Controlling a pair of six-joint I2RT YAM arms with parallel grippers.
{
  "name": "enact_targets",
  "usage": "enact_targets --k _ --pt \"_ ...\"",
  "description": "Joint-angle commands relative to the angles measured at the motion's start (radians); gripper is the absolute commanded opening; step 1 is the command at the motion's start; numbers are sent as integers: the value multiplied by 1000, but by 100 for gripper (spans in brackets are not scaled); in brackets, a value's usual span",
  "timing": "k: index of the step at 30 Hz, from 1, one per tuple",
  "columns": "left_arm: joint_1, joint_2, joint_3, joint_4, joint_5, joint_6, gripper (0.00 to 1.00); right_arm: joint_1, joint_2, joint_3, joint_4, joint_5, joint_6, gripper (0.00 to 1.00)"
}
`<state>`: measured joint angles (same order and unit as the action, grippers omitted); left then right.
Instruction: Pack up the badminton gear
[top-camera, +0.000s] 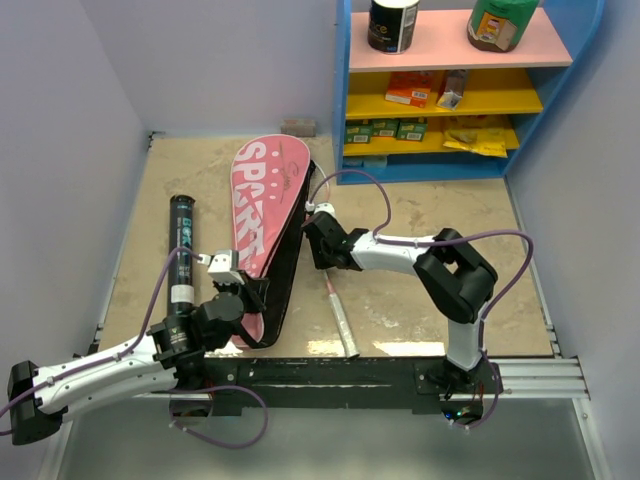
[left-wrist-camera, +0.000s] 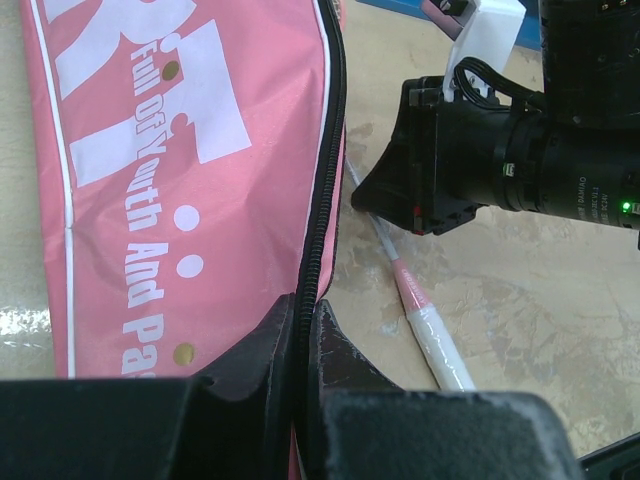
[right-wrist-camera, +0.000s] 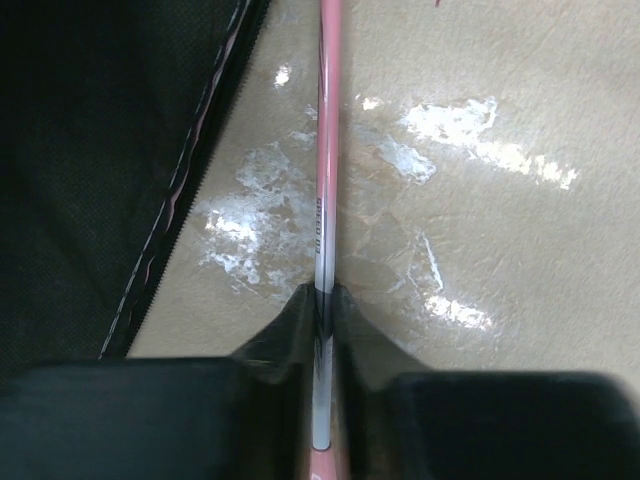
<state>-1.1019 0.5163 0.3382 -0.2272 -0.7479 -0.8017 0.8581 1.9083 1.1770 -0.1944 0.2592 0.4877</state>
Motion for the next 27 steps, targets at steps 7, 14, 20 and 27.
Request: enact_targets --k 7,14,20,27 --pt "-4 -24 -13 58 -11 -25 0 15 8 -20 -86 -15 40 0" --pt "-4 -25 -16 63 -11 -19 0 97 -138 -73 -183 26 112 0" --pt "-4 -33 -16 74 -1 -10 0 203 -314 -143 -276 48 213 0" --pt "-4 -33 -5 71 -1 2 0 318 -474 -255 -333 45 357 0"
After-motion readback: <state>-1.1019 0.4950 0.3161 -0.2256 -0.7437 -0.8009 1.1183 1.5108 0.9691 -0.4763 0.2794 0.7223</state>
